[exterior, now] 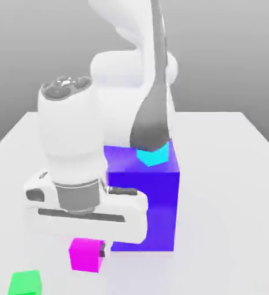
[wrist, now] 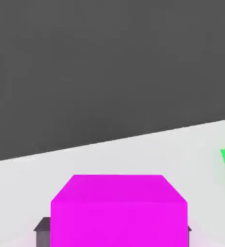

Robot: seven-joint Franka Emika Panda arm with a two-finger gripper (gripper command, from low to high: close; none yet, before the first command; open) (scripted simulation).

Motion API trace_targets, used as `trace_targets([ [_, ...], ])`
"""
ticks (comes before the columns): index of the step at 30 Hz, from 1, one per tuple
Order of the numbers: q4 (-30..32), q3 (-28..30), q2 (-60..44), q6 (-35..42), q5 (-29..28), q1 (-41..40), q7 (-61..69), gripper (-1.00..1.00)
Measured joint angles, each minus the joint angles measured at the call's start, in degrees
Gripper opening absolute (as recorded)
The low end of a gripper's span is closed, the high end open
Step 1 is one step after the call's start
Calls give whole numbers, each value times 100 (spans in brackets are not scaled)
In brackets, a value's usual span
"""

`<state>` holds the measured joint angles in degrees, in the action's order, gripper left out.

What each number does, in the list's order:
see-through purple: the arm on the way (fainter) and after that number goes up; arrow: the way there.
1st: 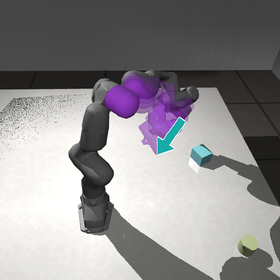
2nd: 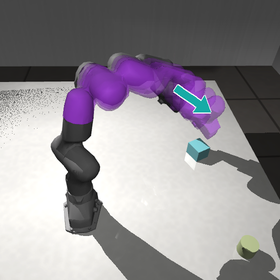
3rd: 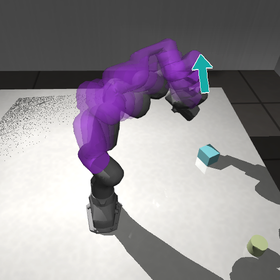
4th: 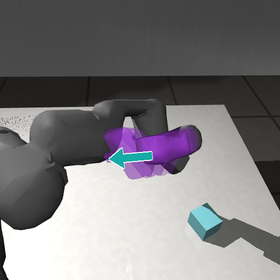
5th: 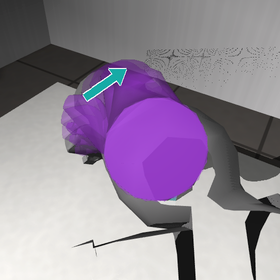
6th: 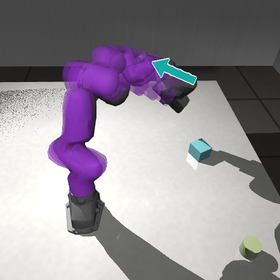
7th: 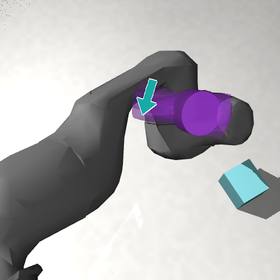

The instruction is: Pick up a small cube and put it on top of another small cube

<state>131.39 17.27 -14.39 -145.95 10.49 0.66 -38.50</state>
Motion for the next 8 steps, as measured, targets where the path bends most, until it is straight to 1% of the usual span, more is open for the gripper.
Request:
trace_targets([
  [2,-227,120,-474,-117,152,-276,97,-100],
  [4,-319,10,-919,-421,378,-463,253,-100],
  [5,-337,-26,-1035,-508,440,-508,296,100],
  [8,-337,-26,-1035,-508,440,-508,296,100],
])
